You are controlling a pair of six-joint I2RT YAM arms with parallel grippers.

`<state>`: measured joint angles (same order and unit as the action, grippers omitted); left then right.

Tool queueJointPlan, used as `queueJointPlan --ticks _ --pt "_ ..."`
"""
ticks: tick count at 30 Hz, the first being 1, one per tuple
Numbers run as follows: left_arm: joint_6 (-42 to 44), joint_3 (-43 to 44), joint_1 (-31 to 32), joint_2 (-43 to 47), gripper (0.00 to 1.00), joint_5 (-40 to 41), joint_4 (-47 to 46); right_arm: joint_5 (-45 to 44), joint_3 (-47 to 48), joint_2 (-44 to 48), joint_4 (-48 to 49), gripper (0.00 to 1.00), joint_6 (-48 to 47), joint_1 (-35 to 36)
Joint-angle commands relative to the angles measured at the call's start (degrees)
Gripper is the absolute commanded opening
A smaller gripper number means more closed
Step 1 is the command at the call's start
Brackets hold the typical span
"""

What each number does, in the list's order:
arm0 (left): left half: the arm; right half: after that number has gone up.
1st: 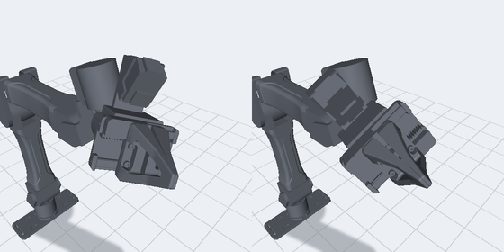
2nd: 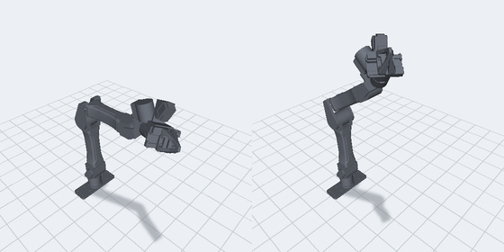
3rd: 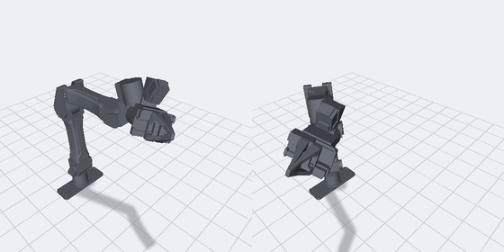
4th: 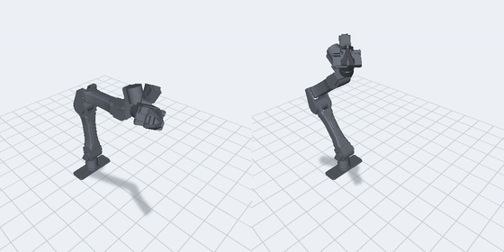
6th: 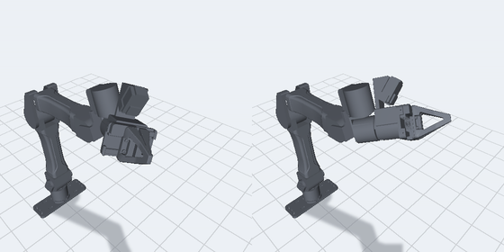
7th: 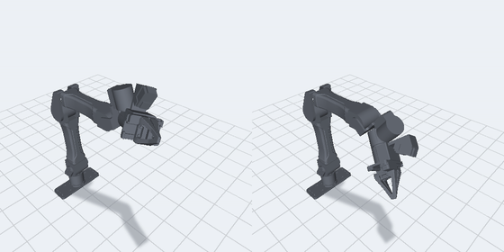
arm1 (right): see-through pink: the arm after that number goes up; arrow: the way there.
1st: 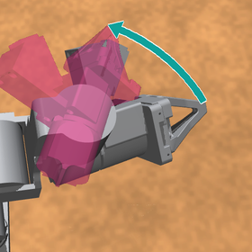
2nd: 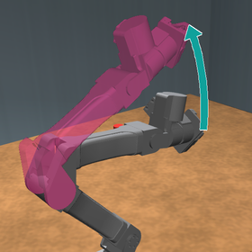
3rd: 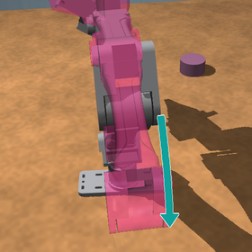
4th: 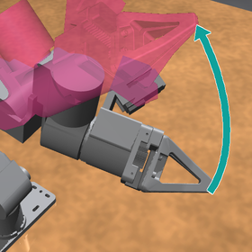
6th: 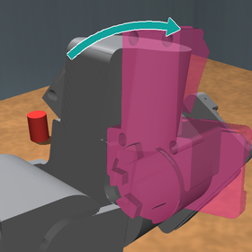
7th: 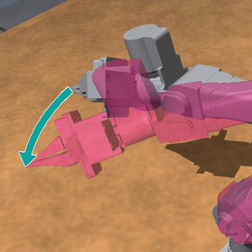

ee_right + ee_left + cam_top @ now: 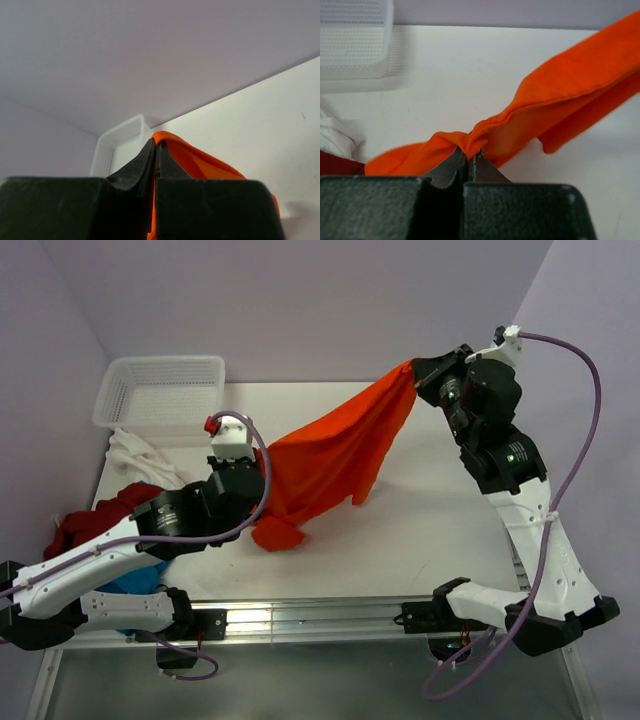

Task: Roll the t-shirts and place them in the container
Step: Flatten the tshirt

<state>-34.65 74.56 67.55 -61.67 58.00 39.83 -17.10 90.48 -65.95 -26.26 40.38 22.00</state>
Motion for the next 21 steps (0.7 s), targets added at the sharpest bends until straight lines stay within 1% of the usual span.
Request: queueJointPlan --ticks 1,4,6,9,11,12,13,15,18,19,20,21 --pt "7.75 8.39 -0.05 3.3 0.0 -9.43 0.15 7.16 0.51 6.7 1.91 0.0 -0.83 -0.38" --pt "7.32 14.63 -0.05 4.54 0.0 -13.6 2.43 10.84 -2.14 11.8 2.35 0.0 -0.57 -0.29" --pt "7.23 18.92 0.04 4.72 0.0 -16.33 5.59 12.79 -2.85 15.49 2.44 0.0 -0.48 -0.38" --pt "7.58 21.41 0.13 4.98 0.0 -18.53 7.72 15.26 -2.85 19.19 1.39 0.0 -1.7 -0.29" --pt "9.33 20.01 0.13 6.64 0.0 -19.76 5.88 14.47 -2.59 20.85 -0.28 0.0 -2.32 -0.29" --pt "10.12 17.22 0.13 7.35 0.0 -21.07 2.13 13.94 -2.85 21.13 -0.72 0.0 -3.19 -0.29" --pt "10.92 15.71 0.04 8.66 0.0 -21.52 0.35 12.98 -3.46 21.22 -0.98 0.0 -3.55 -0.29" --pt "12.07 12.21 0.04 9.37 0.0 -21.0 -3.69 11.39 -4.43 20.08 -0.72 0.0 -4.6 -0.29" --pt "13.2 9.38 -0.14 7.72 0.0 -19.15 -6.69 10.69 -6.45 15.96 0.68 0.0 -4.87 -0.38" --pt "13.47 9.2 -1.27 6.75 0.0 -19.93 -6.87 10.51 -6.54 14.73 0.95 0.0 -4.7 -0.38" --pt "13.3 9.19 -2.67 5.69 0.0 -21.85 -6.79 10.6 -6.63 12.62 1.3 0.0 -4.44 -0.38" --pt "12.95 9.54 -4.95 3.59 0.0 -27.96 -6.61 10.86 -7.41 11.91 2.69 0.0 -3.91 -0.38"
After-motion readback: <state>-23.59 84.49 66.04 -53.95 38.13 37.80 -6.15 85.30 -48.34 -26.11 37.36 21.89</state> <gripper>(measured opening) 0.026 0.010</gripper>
